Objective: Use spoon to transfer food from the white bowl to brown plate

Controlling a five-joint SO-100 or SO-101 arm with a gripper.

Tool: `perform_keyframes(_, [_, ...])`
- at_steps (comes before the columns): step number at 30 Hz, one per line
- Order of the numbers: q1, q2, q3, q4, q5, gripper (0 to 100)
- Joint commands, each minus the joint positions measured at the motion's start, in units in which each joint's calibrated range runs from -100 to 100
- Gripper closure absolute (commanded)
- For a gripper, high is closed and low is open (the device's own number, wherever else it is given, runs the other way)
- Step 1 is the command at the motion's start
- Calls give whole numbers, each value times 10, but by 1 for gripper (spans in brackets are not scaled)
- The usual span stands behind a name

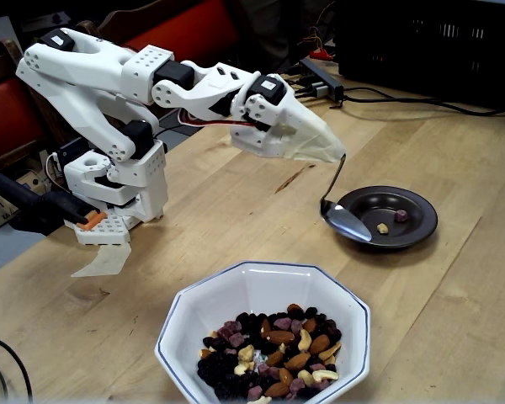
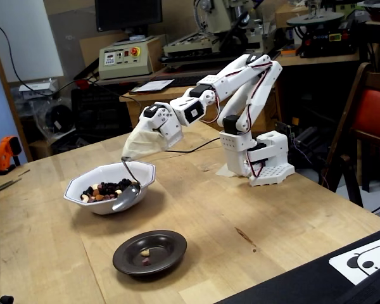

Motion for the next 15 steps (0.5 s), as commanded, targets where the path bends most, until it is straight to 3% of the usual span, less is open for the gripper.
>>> perform_keyframes(1, [40,-15,-39,-8,0,98])
perform_keyframes(8, [85,-114,-26,-2,0,98])
perform_keyframes(15, [109,-208,9,69,0,98])
